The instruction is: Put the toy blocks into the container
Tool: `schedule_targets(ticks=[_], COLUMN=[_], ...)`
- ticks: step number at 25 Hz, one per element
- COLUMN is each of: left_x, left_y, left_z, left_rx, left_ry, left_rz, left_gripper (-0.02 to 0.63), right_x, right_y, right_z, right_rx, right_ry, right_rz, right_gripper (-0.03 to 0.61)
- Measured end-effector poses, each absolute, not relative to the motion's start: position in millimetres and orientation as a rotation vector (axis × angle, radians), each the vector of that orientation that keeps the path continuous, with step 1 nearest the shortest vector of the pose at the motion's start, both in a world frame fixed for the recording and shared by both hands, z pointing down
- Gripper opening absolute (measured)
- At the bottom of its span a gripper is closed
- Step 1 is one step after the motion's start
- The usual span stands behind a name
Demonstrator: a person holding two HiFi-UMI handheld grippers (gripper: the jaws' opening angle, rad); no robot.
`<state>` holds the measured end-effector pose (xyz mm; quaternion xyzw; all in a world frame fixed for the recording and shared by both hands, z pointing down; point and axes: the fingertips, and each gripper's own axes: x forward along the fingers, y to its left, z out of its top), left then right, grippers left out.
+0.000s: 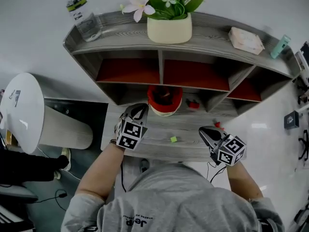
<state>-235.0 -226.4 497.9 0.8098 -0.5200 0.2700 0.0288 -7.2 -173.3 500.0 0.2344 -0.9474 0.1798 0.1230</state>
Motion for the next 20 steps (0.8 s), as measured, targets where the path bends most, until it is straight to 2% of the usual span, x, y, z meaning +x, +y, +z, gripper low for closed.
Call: schedule_targets(ticks=[5, 9, 12, 14, 16, 20], left_x=[-296, -326, -331, -326, -319, -310], left_y=[-164, -124, -104, -95, -89, -86], left_z=[540, 605, 654, 682, 706, 741], left_rx=[2.346, 2.195, 2.141, 2.123, 2.122, 2.105], left_ry=[-1.636, -1.597, -1.518, -1.44, -1.366, -1.294], left_rz=[0.74, 0.814, 0.927, 0.983, 1.045, 1.146], left_gripper=[0.009, 0.009, 0.062, 0.154, 0.22, 0.259], right_x=[-40, -59, -67, -68, -66, -56], right_y=[-171, -167, -161, -157, -153, -146], right_z=[500, 503, 505, 506, 509, 515], right_rx=[0.591, 0.551, 0.54, 0.545, 0.555, 0.582], right_ry=[-2.77, -2.759, -2.744, -2.731, -2.717, -2.685], right_rz=[0.515, 0.528, 0.524, 0.521, 0.525, 0.532], right_gripper=[0.018, 0.018, 0.018, 0.018, 0.018, 0.018])
